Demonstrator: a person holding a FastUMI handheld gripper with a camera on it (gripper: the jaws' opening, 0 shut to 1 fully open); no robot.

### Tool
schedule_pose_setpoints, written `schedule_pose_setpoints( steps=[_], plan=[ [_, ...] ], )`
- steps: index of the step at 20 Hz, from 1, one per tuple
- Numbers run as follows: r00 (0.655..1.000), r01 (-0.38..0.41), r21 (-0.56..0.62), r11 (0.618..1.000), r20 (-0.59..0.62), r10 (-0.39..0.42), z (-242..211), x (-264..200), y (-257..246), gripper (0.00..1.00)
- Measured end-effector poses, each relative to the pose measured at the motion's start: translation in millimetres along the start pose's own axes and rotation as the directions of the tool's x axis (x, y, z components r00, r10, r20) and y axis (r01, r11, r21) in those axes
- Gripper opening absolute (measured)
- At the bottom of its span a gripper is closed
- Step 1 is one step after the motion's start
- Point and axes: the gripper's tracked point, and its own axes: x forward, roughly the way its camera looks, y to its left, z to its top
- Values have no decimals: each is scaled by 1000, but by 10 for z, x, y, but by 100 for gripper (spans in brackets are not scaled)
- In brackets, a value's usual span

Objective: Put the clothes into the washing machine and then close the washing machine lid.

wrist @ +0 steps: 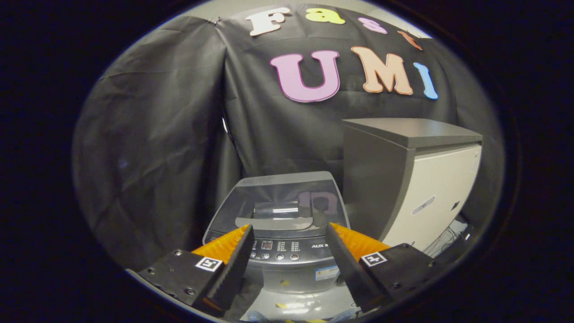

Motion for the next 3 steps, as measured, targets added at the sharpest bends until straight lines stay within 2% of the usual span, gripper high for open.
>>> schedule_pose_setpoints(
  steps=[3],
  plan=[
    [998, -46, 21, 999, 35, 46, 90, -192, -20, 97]
  ],
)
